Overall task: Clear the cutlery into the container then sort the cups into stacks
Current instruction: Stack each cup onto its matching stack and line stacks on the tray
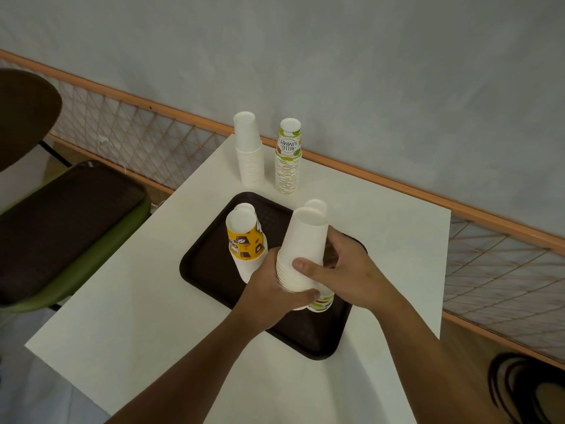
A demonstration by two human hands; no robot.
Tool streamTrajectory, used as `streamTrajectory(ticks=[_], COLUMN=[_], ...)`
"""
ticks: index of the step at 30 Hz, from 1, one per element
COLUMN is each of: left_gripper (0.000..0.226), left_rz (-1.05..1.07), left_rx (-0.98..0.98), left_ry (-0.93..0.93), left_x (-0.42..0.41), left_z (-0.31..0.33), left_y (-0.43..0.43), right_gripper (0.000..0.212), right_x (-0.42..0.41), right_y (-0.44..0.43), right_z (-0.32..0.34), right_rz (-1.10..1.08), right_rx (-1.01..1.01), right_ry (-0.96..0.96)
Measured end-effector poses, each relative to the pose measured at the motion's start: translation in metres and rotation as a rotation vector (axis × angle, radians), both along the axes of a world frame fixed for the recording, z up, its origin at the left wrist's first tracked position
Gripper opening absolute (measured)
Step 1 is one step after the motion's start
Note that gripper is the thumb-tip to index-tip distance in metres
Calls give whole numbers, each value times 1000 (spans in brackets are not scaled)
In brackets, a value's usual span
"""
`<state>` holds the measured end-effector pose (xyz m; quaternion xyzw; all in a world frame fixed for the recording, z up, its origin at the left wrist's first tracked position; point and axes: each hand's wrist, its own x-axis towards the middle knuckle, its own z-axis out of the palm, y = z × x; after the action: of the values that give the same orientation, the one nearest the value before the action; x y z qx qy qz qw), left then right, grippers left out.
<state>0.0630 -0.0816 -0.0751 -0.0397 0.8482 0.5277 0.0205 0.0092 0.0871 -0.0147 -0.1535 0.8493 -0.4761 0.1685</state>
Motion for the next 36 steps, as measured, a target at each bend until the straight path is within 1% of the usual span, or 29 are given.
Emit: streamTrajectory(ticks=[4, 7, 11, 16, 19, 23, 25, 26, 29, 31, 34, 36], left_gripper=[83, 83, 82, 81, 79, 77, 79, 81, 78, 75, 77, 79], left_rz=[0, 15, 23, 46, 44, 39, 28, 22, 12, 22, 42, 46], left_rx=[77, 80, 108, 50, 57, 59, 85, 114, 163, 160, 137, 156], left_ry=[-6, 31, 22, 52, 30, 14, -7, -34, -79, -74, -51, -62], left_x=[2, 4, 5, 5, 5, 4, 5, 5, 6, 7, 6, 6], left_z=[-2, 0, 2, 3, 0, -3, -5, -4, -3, -2, -3, -4], left_y=[-2, -4, -4, -3, -3, 0, 0, 0, -1, 0, -2, -4], right_gripper=[71, 64, 59, 65, 70, 62, 56, 57, 67, 65, 61, 63], right_x=[2, 4, 3, -3, -7, -13, -19, -23, -41, -55, -72, -79], right_y=[-2, -6, -8, -5, -2, 1, 5, 7, 15, 19, 23, 22], right_z=[6, 13, 18, 23, 28, 38, 45, 49, 56, 56, 46, 31], right_rz=[-4, -8, -45, -56, -53, -84, -119, -140, -213, -234, -235, -242], right_rx=[-23, -31, -46, -100, -125, -185, -230, -254, -302, -287, -166, -100], right_ry=[-26, -15, -18, -12, -1, 18, 25, 28, 26, 39, 97, 107])
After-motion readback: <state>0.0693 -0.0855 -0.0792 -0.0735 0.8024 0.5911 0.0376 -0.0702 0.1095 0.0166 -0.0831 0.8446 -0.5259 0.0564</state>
